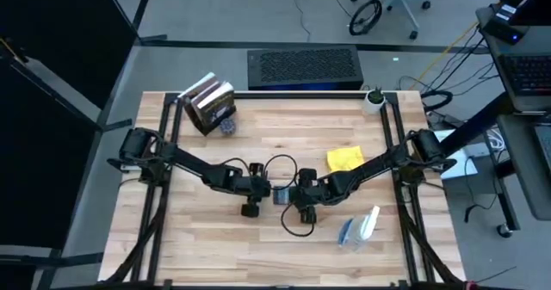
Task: Apply microfiber cloth
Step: Wipe the front of the pink cellphone with a yellow microfiber cloth
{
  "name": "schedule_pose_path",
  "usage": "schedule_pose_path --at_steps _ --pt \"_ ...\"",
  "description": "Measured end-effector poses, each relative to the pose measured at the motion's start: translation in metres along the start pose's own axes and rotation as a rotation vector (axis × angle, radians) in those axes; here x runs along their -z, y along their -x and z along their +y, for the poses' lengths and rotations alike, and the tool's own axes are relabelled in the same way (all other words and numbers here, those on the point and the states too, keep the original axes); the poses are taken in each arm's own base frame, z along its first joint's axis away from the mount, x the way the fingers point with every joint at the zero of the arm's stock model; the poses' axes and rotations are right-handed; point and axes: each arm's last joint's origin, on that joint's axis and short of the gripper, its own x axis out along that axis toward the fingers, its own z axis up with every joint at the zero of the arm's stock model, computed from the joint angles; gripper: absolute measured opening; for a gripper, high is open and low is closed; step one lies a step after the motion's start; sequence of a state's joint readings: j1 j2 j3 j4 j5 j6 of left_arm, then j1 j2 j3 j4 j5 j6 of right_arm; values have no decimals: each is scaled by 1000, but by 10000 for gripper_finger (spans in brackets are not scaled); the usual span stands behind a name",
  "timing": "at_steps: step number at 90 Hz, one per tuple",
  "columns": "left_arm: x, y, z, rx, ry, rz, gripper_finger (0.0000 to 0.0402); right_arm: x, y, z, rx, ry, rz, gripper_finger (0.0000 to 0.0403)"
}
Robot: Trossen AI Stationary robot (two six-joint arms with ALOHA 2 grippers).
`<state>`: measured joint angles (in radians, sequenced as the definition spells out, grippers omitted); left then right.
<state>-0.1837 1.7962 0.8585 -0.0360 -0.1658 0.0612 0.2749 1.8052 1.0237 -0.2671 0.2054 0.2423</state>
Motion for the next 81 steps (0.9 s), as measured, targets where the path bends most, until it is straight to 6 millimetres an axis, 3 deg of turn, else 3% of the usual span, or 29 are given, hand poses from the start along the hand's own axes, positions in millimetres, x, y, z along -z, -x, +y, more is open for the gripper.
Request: schedule_pose_path --at_steps 20,35,45,61,81 --pt "0 0 0 0 0 3 63 -7 31 -6 -7 -67 -36 231" --pt "0 0 0 0 1 1 63 6 60 -44 212 -317 85 223" --pt "0 0 0 0 1 1 63 19 65 -76 304 -455 248 217" --pt "0 0 0 0 3 1 63 36 69 -113 346 -535 466 212" --pt "1 0 0 1 3 3 63 48 74 -124 303 -582 625 212"
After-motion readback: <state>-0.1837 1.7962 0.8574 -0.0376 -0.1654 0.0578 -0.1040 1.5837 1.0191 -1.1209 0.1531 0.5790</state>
